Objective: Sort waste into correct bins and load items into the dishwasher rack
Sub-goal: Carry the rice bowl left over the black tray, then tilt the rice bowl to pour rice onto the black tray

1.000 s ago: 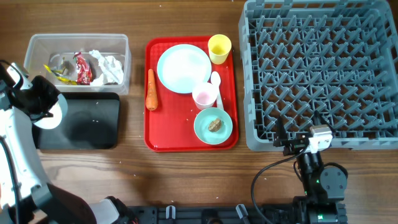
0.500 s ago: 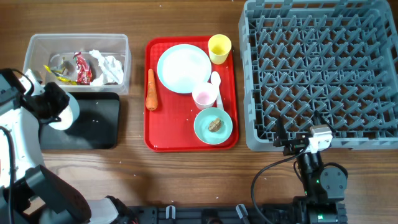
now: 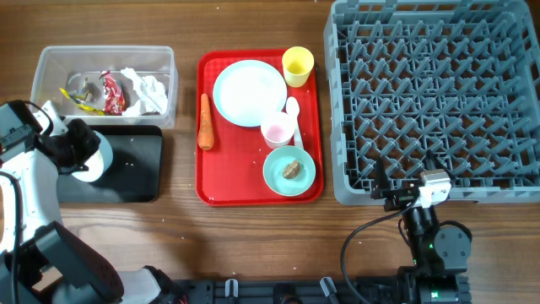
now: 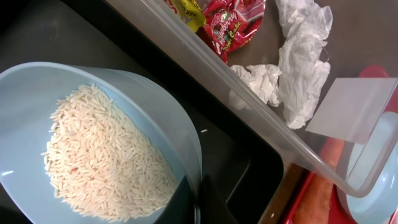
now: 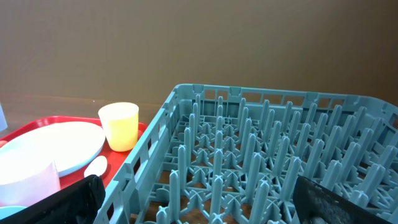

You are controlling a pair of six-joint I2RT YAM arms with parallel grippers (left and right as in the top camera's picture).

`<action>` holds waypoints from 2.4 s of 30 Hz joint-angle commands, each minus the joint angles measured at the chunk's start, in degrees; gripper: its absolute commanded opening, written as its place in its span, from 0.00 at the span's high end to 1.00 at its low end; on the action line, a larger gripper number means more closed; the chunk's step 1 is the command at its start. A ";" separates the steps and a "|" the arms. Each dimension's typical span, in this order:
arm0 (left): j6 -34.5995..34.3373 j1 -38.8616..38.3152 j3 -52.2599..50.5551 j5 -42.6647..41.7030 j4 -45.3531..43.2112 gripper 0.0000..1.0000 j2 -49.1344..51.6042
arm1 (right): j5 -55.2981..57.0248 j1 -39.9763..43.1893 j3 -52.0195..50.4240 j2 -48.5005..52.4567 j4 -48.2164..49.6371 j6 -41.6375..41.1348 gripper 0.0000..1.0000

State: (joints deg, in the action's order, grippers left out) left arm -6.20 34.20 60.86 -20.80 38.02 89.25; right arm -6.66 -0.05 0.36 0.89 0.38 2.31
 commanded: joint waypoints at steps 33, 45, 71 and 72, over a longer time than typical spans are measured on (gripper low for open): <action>37.70 19.17 -9.70 -55.93 -1.64 0.96 0.13 | -0.92 0.28 -0.07 -0.46 0.15 0.57 0.00; 39.32 26.86 -11.15 -64.89 -0.76 0.96 4.35 | -0.90 0.28 -0.07 -0.46 0.15 0.57 0.00; 34.38 29.68 -11.15 -69.09 -3.19 0.96 14.64 | -0.90 0.28 -0.07 -0.46 0.15 0.57 0.00; 32.37 29.68 -11.15 -69.22 -4.50 0.96 14.71 | -0.90 0.28 -0.07 -0.46 0.15 0.55 0.00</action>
State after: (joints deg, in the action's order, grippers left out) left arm 29.87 63.51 50.02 -87.59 35.88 103.20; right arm -6.66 -0.05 0.36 0.89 0.36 2.28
